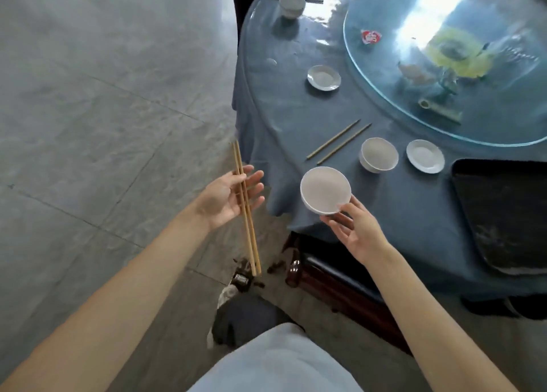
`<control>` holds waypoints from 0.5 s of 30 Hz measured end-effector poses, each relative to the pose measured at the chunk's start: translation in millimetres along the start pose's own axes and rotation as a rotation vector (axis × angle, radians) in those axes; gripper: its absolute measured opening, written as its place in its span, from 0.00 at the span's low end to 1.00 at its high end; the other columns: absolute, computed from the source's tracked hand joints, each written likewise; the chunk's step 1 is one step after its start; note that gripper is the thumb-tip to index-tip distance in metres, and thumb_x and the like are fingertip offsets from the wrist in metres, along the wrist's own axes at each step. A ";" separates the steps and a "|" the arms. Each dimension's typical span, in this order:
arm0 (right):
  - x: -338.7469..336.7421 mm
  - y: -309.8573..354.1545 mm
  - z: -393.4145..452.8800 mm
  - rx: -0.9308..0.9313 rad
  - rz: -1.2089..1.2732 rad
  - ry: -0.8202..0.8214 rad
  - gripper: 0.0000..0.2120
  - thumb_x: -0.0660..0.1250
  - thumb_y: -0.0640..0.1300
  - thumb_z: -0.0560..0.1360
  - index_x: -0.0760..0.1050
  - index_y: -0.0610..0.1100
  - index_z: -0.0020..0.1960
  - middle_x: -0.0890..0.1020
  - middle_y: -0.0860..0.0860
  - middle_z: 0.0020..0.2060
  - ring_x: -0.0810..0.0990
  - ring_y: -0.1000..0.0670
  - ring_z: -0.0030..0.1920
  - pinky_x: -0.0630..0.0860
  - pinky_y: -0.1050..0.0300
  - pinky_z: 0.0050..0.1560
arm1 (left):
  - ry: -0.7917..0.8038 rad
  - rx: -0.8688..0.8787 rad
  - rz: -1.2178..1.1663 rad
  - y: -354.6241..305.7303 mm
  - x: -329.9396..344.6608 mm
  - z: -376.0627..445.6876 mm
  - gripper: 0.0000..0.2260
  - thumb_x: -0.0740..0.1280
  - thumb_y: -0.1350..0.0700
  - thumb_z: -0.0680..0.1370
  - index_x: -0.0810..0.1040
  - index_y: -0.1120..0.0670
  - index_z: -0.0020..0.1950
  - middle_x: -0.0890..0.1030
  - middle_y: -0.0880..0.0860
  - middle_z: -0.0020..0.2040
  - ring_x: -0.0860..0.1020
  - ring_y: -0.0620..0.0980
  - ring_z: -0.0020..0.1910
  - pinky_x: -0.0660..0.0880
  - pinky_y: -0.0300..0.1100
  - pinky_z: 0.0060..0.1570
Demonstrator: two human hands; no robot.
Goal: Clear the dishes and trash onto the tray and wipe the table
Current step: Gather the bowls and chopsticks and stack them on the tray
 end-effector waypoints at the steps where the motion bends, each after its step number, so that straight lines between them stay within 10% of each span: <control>1: 4.0 3.0 8.2 -0.004 0.020 -0.023 0.22 0.68 0.39 0.79 0.78 0.55 0.69 0.87 0.42 0.56 0.87 0.41 0.54 0.82 0.60 0.37 | 0.002 -0.021 0.025 -8.2 2.0 15.1 0.09 0.58 0.60 0.85 0.77 0.53 0.58 0.87 0.51 0.50 0.86 0.50 0.42 0.84 0.49 0.42; 15: 9.8 86.1 55.9 -0.128 0.273 -0.411 0.18 0.70 0.43 0.78 0.78 0.56 0.67 0.87 0.50 0.56 0.88 0.43 0.53 0.82 0.57 0.45 | 0.105 -0.132 0.710 -114.8 83.2 215.8 0.09 0.58 0.49 0.86 0.78 0.43 0.57 0.86 0.48 0.44 0.83 0.46 0.34 0.78 0.42 0.30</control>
Point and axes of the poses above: each hand's wrist, its own z-axis towards the middle knuckle, its own x-axis out of the palm, y = z × x, the point moved 9 cm from there along z, towards the middle knuckle
